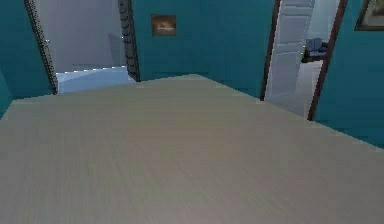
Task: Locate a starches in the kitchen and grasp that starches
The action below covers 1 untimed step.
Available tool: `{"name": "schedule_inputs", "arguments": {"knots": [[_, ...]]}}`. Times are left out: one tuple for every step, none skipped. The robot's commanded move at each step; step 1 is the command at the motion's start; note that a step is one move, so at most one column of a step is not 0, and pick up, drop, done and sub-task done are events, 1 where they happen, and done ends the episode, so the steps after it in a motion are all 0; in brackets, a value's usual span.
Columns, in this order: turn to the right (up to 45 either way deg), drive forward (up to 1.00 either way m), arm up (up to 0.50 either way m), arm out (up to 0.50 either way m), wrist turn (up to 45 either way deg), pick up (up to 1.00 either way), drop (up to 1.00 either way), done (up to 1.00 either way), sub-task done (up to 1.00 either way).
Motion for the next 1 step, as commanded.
{"name": "schedule_inputs", "arguments": {"knots": [[0.0,0.45,0.00,0.00,0.0,0.00,0.00,0.00,0.00]]}}
